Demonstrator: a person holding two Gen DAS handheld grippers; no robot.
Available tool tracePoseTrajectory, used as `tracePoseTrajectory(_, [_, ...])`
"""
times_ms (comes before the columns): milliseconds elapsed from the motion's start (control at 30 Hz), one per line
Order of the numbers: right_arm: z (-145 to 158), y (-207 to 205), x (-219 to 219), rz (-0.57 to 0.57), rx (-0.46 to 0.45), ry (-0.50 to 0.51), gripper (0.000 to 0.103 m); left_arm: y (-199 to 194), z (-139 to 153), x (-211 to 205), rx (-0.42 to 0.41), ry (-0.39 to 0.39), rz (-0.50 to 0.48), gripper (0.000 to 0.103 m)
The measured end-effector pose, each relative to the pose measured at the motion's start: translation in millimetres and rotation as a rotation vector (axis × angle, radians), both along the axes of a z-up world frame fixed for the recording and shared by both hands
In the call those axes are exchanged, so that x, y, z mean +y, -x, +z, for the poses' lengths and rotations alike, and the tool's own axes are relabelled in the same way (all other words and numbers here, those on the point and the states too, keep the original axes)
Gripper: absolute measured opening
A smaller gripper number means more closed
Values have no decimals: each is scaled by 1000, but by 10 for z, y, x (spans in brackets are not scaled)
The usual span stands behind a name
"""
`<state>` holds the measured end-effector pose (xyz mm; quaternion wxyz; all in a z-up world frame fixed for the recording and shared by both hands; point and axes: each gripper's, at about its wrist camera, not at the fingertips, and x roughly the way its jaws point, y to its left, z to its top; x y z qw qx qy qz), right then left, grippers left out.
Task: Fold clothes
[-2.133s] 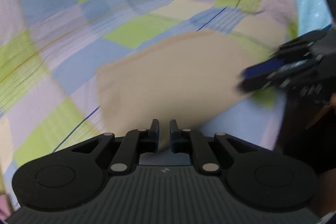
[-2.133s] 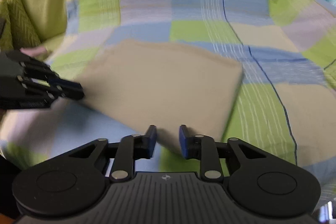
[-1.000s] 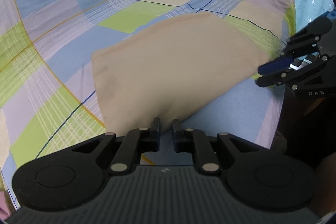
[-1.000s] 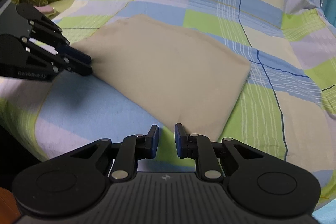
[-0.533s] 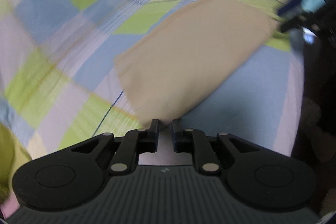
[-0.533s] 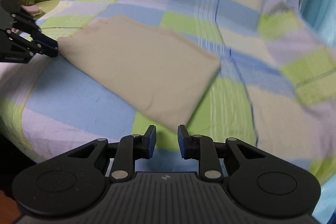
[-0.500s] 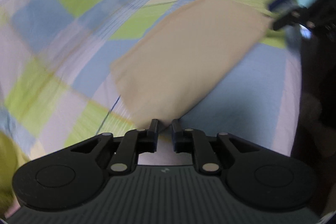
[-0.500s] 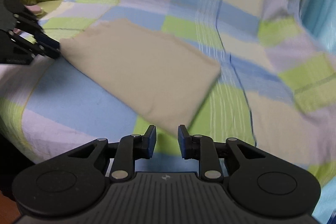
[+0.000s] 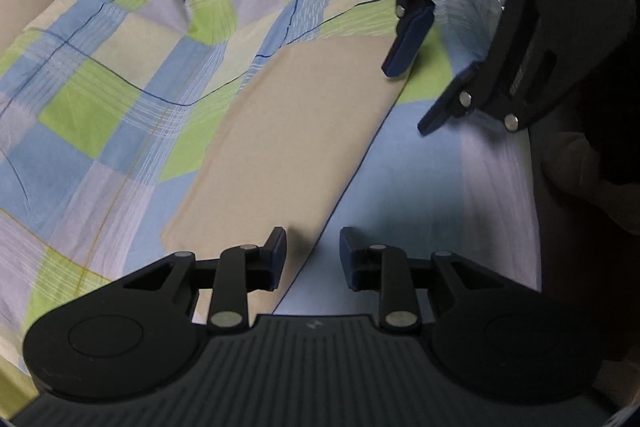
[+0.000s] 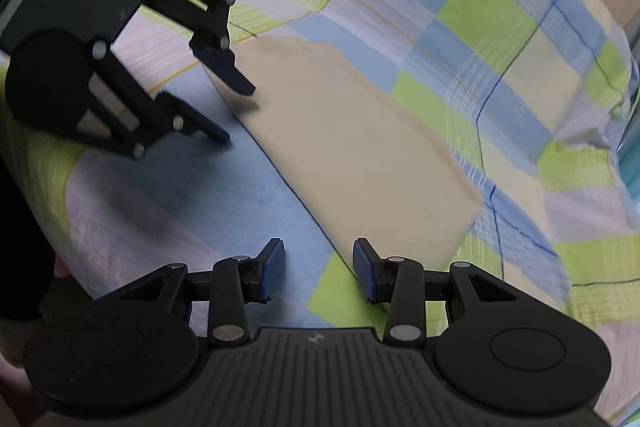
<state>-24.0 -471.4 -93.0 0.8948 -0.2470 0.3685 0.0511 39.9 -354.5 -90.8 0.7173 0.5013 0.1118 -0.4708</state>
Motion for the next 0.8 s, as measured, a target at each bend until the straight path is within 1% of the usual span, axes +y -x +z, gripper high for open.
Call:
tracePoseTrajectory(200, [15, -8, -38, -32, 13, -44, 42, -8, 6, 8, 17, 11, 9, 25])
tracePoseTrajectory(667, [-21, 31, -65, -67, 7, -31, 46, -7, 33, 22, 35, 14, 20, 25])
tracePoseTrajectory(733, [-14, 38, -79, -73, 3, -35, 46, -26, 63, 25, 63, 28, 33, 25])
tracePoseTrajectory(800, [30, 49, -99, -85, -20, -62, 46, -98, 166, 43, 149, 86, 54, 28])
